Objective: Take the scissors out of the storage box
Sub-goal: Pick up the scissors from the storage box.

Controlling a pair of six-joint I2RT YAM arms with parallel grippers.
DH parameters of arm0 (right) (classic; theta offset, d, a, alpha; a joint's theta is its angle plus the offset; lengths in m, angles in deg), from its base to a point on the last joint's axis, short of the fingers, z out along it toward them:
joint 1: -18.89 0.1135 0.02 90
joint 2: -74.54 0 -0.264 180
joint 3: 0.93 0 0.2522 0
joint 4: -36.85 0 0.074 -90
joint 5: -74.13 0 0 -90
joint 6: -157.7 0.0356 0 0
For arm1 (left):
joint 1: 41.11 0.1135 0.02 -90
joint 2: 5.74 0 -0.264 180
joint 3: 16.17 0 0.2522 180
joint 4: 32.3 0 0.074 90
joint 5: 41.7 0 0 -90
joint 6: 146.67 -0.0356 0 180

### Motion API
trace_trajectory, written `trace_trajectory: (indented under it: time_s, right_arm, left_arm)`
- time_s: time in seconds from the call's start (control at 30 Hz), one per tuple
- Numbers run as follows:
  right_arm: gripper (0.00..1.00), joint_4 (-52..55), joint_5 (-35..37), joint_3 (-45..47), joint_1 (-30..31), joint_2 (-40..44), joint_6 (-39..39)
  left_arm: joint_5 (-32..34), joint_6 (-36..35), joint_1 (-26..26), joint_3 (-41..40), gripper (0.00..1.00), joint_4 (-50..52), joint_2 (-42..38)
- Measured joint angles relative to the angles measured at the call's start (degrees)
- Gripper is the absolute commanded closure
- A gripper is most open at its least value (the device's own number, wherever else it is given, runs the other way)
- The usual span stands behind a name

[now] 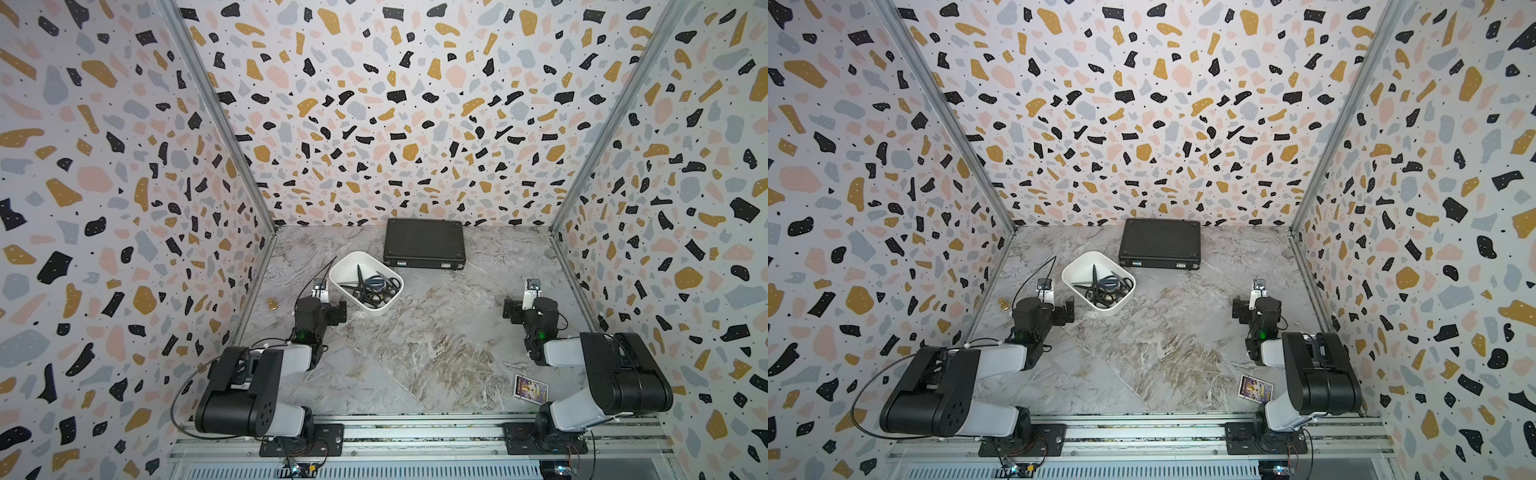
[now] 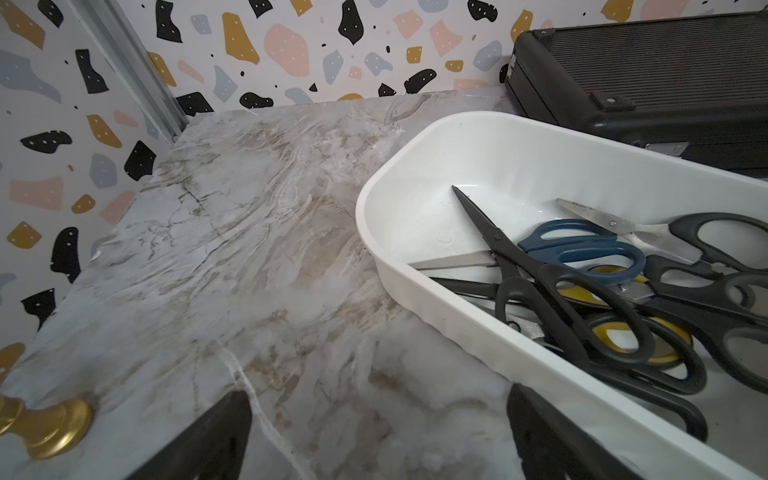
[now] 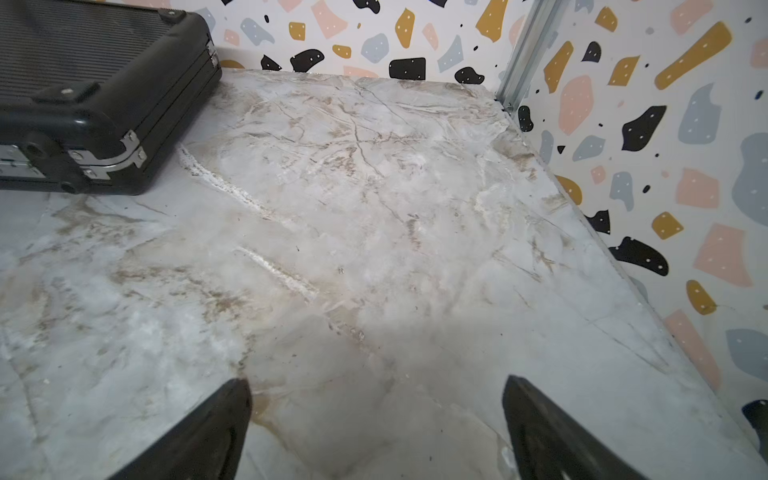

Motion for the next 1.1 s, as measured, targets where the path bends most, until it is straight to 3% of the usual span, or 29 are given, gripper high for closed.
trace_trajectory:
  time_s: [0.8,0.87,0.97,1.1]
  right_arm:
    - [0.0,0.4,-0.4,0.0,0.0,0.0,-0.2]
    - [0.0,6.6,-1.6,-2.2,0.0,1.1,-0.6]
    - [0.0,22.1,-1.9,-12.3,0.0,3.2,-0.5]
    - [0.0,36.7,0.1,-29.6,1.0,5.2,0.0]
  left_arm:
    - [1.5,0.1,0.0,0.0,0.0,0.0,0.0]
    - [1.7,0.1,0.0,0.2,0.0,0.9,-0.3]
    - [3.5,0.7,0.0,4.7,0.0,13.4,-4.5]
    - [7.4,1.0,0.0,22.1,0.0,32.0,-9.4]
